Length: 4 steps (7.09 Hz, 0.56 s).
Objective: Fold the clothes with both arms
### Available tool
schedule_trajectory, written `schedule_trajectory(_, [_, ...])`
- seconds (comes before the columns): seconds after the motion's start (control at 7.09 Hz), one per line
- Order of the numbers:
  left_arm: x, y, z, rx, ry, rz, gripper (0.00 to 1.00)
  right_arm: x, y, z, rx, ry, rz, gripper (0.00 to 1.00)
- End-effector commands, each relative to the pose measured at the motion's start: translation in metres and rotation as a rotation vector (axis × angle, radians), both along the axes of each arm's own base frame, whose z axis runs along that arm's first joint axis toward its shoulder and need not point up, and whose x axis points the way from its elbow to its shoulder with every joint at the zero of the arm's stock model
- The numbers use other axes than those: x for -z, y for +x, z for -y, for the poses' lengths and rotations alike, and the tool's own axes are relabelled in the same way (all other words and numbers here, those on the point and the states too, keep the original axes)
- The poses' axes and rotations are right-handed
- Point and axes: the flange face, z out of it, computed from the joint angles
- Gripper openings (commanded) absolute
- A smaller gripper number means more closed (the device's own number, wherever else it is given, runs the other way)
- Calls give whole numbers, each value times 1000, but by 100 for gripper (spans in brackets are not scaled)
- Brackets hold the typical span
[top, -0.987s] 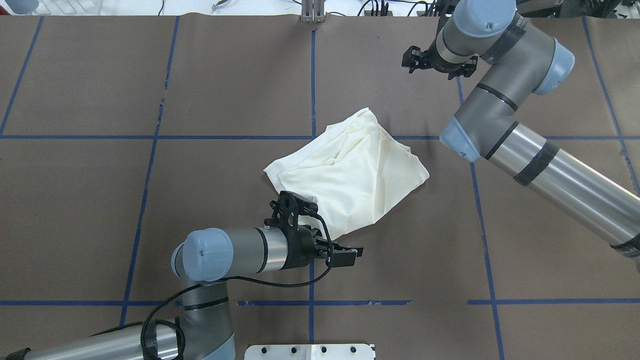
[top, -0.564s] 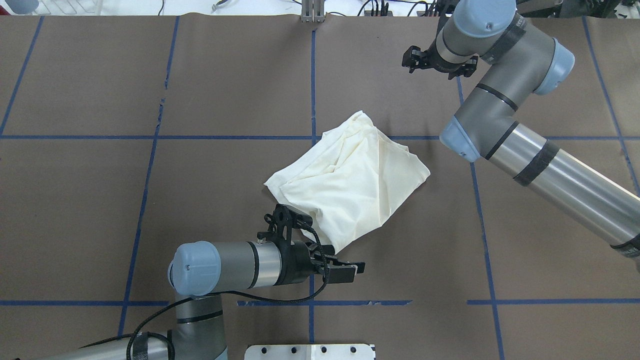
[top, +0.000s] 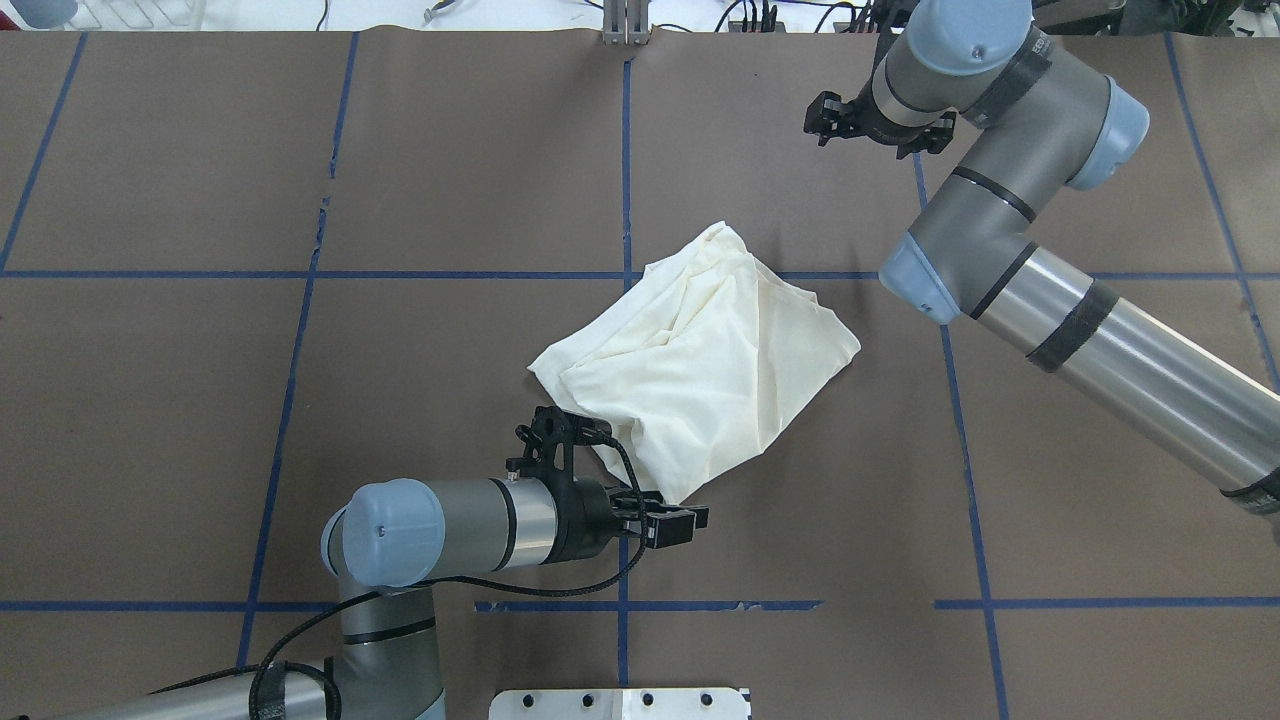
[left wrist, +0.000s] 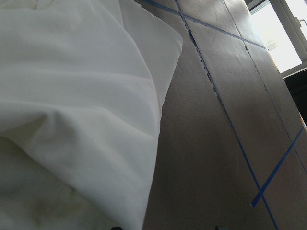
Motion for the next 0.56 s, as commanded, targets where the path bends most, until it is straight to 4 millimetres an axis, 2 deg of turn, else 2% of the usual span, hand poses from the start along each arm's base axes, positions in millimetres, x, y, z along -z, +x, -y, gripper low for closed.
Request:
schedule_trajectory(0.0, [-1,0,1,4,-44,-2,18,2,0,0,2,3,2,100])
schedule_trajectory(0.14, [-2,0,4,19,-48,-1,0,2,0,0,1,2,2,100])
schedule_trajectory(0.42, [-8,-6,17,44,-46,28,0,2,0,0,1,2,2,100])
